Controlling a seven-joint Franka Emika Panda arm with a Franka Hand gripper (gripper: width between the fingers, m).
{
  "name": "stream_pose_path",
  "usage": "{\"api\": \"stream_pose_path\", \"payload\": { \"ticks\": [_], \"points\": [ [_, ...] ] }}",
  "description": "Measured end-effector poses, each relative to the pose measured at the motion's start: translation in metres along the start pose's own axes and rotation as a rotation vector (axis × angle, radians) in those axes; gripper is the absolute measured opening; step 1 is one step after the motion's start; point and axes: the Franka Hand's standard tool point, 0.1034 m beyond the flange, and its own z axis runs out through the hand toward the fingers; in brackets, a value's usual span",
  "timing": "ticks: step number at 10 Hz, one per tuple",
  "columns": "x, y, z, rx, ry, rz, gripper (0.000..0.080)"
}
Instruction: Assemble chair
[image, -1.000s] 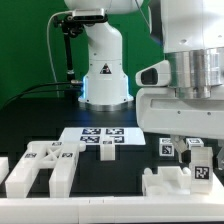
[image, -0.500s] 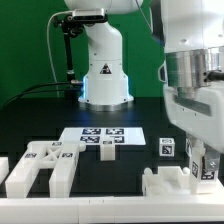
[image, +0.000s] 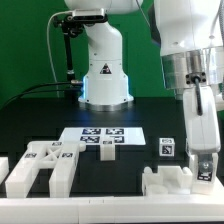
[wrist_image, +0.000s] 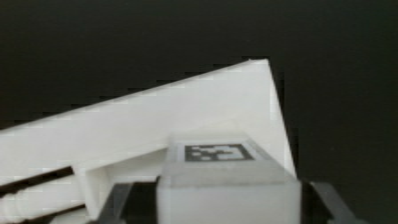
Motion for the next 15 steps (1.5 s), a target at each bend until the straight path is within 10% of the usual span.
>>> {"api": "stream_pose_path", "payload": {
  "ticks": [3,5,8,12,15],
  "points": [
    [-0.004,0.006,0.000,-0.052,0.005,-0.561,0.0365],
    [-0.003,0.006,0.000,-0.051,0.002,-0.696,0.0617],
    [0.000,0.004,0.000,-0.056,0.006,-0.940,0.0648],
    [0.011,-0.006,0.001,-0.077,0.039,-1.392,0.0648],
    [0.011,-0.006,0.001,-0.074,0.040,-1.307,0.0329]
  ]
}}
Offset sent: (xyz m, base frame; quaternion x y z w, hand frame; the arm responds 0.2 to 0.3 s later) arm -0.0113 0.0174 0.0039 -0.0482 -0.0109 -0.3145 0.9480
